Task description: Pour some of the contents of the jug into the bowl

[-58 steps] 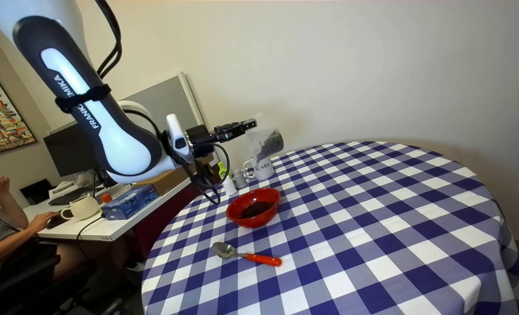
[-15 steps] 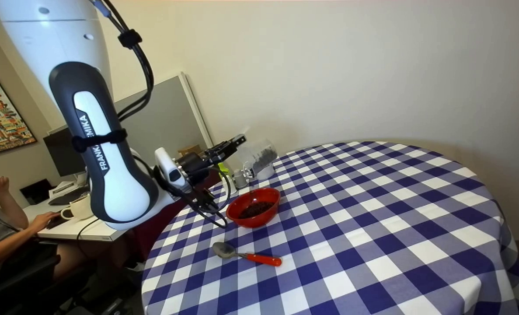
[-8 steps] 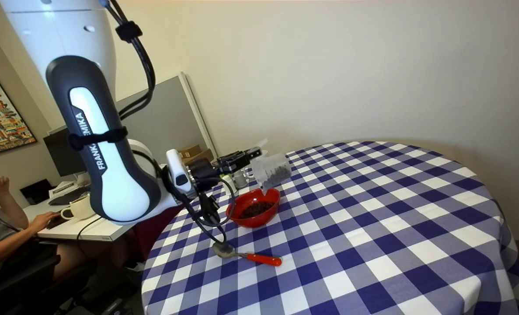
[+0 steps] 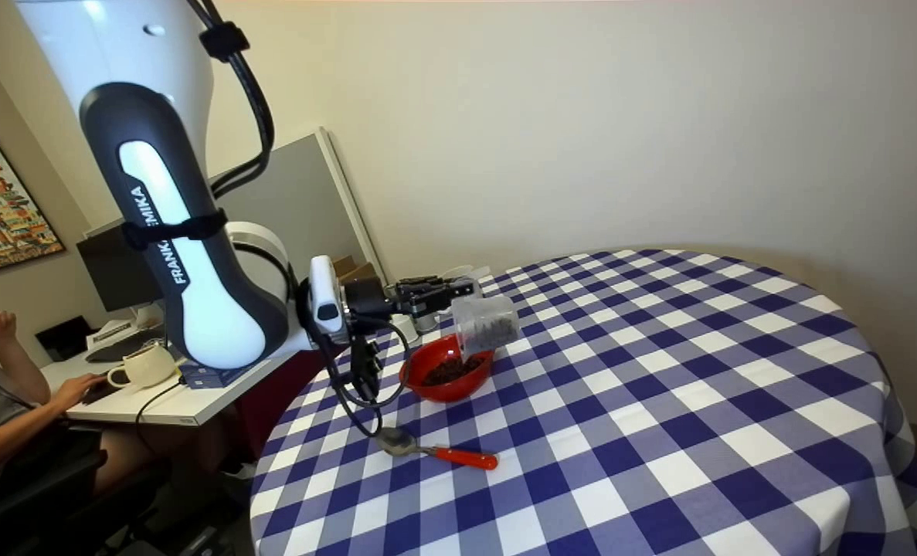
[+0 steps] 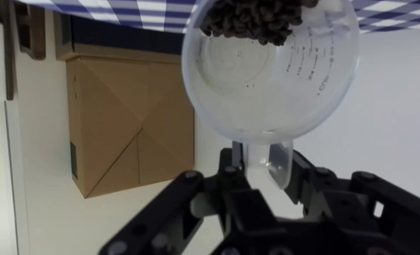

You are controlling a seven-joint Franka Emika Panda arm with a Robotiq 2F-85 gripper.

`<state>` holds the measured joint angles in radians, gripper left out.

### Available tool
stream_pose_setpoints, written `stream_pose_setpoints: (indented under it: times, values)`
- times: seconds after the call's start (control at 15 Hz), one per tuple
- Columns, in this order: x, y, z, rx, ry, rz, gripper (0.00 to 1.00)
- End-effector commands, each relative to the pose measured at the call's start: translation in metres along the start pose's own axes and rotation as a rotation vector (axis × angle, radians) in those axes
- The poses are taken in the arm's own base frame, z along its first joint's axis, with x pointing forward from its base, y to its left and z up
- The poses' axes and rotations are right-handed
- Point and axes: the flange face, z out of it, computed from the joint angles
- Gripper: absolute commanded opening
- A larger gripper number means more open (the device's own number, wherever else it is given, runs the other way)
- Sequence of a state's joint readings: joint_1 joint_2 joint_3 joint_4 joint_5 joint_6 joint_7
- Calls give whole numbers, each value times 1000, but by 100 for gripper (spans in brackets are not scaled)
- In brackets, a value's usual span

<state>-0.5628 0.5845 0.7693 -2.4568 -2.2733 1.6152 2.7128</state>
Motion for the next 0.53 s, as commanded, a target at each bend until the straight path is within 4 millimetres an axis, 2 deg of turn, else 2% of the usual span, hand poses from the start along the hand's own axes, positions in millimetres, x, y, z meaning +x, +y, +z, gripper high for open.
stream_pose_setpoints:
  times: [0.0, 0.2, 0.47]
  values:
    - [23, -11, 7, -63, -169, 98, 7]
    - [59, -20, 14, -107, -290, 225, 7]
    - [125, -26, 33, -144, -446, 420, 7]
